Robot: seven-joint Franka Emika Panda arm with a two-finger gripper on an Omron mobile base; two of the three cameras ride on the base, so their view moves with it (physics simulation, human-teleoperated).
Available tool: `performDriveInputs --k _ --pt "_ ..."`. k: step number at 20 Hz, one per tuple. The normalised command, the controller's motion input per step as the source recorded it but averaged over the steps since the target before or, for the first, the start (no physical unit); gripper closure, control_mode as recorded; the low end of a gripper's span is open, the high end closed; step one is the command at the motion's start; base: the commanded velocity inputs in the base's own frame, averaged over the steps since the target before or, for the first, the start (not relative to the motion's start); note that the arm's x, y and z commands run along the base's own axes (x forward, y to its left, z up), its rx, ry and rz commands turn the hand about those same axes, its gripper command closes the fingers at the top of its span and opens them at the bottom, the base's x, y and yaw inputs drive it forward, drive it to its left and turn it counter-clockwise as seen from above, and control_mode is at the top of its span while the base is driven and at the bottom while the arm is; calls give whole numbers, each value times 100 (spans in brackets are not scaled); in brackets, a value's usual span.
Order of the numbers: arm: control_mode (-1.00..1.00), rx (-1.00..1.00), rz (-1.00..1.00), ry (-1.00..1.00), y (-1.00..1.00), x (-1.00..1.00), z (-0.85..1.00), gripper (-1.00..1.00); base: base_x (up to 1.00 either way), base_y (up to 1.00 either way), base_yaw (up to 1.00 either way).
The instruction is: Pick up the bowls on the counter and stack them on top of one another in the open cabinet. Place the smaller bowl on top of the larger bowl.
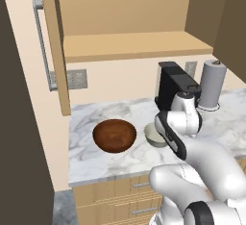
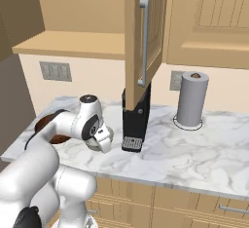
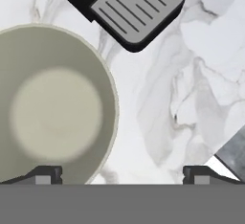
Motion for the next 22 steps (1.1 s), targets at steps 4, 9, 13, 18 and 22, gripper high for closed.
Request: performDriveInputs --k 4,9,13,18,22 --pt "-100 0 -2 0 0 19 -14 -100 0 0 0" --pt "-100 0 -1 0 0 18 -18 -100 0 0 0" --pt "-100 0 -2 0 0 14 -19 -100 0 0 0" --pt "-100 0 -2 0 0 16 -19 -100 0 0 0" --pt "-100 0 -2 0 0 16 -19 100 0 0 0"
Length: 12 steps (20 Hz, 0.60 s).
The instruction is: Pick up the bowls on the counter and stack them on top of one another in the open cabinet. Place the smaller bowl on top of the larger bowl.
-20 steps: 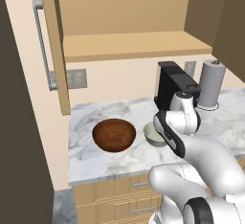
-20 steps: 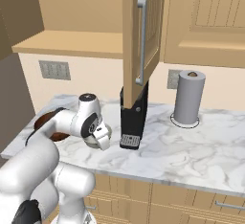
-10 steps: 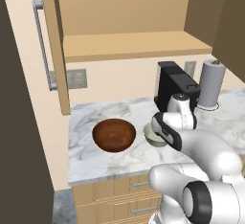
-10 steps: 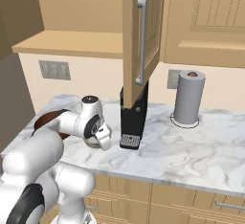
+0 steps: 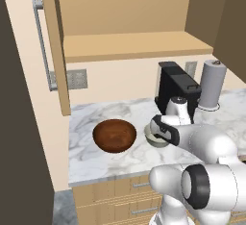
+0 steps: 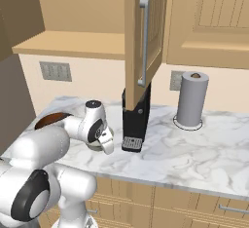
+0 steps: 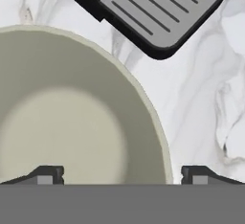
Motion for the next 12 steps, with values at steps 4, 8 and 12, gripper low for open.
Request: performDriveInputs --k 4,8,12 --pt "-100 0 -2 0 1 12 -21 100 0 0 0" --pt "-100 0 -2 0 1 8 -18 100 0 0 0" --pt "-100 0 0 2 1 2 -8 100 0 0 0"
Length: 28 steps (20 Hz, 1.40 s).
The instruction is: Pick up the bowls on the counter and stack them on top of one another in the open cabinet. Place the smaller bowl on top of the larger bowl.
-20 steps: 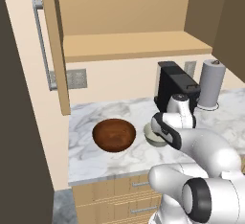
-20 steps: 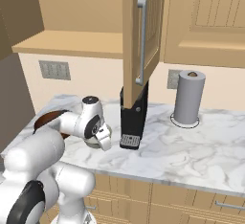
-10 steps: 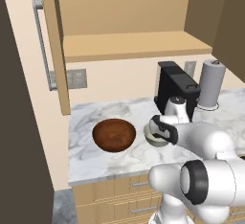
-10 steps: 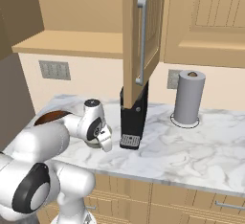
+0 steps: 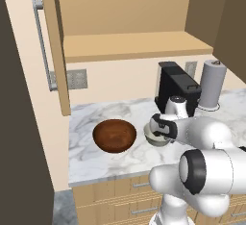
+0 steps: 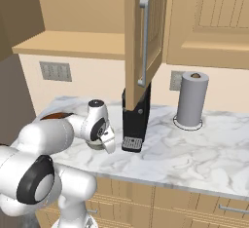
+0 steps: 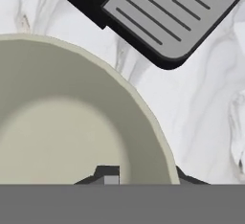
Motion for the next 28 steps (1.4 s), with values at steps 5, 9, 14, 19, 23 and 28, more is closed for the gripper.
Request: performDriveInputs --k 5,9,14,19,23,28 --pt "-100 0 0 1 0 -5 1 100 0 0 0" --pt "-100 -1 0 0 1 -12 20 100 0 0 0" --pt "-100 0 -2 0 -3 -12 39 100 0 0 0" --pt "-100 0 -3 0 1 -7 47 100 0 0 0" --pt "-100 0 -2 0 7 -7 47 100 0 0 0" --pt "-100 0 0 -3 16 -4 46 100 0 0 0"
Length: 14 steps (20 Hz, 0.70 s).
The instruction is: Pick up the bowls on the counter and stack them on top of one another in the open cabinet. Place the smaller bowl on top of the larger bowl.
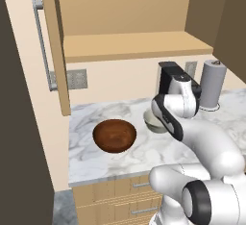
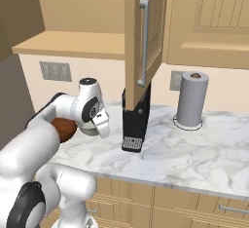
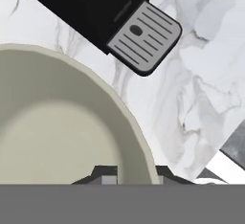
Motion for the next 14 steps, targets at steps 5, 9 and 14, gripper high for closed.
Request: performDriveInputs --k 5,9,14 --pt "-100 -4 0 -11 36 -6 29 100 0 0 0" --pt "-100 -6 0 -14 48 -6 17 100 0 0 0" --pt "-100 -4 0 -12 49 -3 11 100 0 0 0"
